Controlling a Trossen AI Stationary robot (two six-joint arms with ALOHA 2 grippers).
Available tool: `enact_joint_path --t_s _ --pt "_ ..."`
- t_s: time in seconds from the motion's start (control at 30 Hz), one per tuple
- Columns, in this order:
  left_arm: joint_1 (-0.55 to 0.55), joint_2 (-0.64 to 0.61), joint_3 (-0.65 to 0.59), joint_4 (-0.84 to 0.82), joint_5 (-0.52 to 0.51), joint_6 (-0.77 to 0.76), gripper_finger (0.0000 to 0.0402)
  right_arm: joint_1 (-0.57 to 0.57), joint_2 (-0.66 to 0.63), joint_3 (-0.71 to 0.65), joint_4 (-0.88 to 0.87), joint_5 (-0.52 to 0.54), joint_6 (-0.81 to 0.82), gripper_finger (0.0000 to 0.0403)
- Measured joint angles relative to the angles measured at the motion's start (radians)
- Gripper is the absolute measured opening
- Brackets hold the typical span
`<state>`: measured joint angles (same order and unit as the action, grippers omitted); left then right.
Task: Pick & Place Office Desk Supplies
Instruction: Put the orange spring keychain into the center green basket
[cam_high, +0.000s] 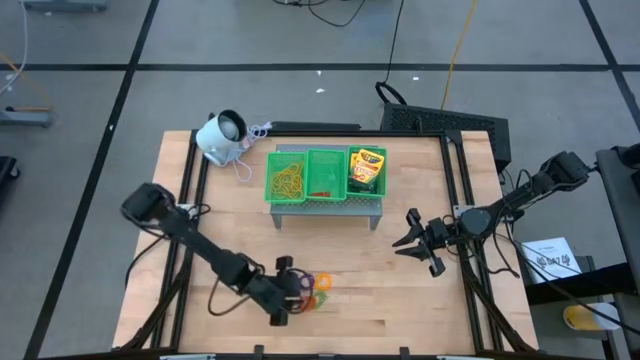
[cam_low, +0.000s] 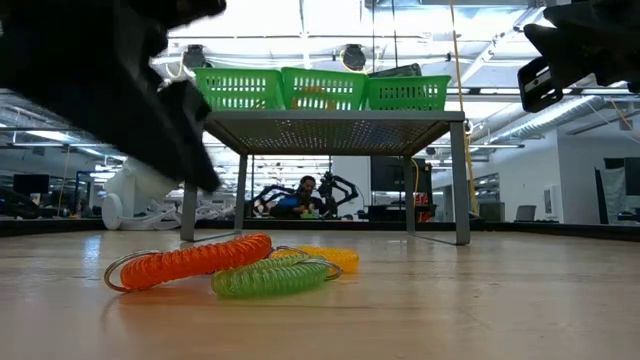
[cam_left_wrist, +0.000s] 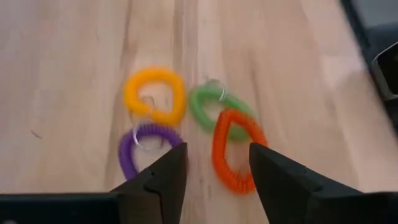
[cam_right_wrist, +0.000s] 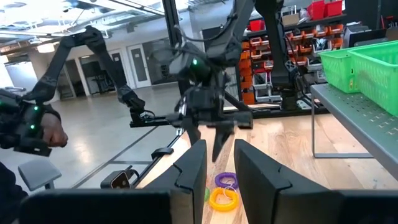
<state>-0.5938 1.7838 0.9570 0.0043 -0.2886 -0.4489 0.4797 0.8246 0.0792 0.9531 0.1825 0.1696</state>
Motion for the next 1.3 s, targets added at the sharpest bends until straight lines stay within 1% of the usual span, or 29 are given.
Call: enact_joint_path --t_s 0.23,0.4,0.67,0.93,1.03,1.13,1.3 --pt "0.003 0.079 0.0 0.144 0.007 0.014 0.0184 0.0 0.0 0.0 0.0 0.0 0.001 0.0071" --pt "0.007 0.134 0.0 0.211 0.038 0.021 0.0184 0.0 0.0 0.0 -0.001 0.004 -0.001 0.0071" --pt "0.025 0.197 0.001 0.214 0.014 -0.001 0.0184 0.0 0.0 0.0 -0.002 0.004 0.0 0.0071" --pt "0.026 0.211 0.001 0.219 0.014 0.007 0.0179 0.0 0.0 0.0 -0.003 0.004 -0.001 0.0071" --pt "0.024 0.199 0.0 0.206 0.022 0.009 0.0149 0.0 0.0 0.0 -0.004 0.005 -0.001 0.0071" --pt "0.025 0.177 -0.001 0.195 0.03 0.016 0.0102 0.0 0.0 0.0 -0.005 0.005 -0.002 0.007" --pt "0.024 0.124 -0.003 0.153 0.08 0.021 0.0026 0.0 0.0 0.0 -0.006 0.005 -0.002 0.007"
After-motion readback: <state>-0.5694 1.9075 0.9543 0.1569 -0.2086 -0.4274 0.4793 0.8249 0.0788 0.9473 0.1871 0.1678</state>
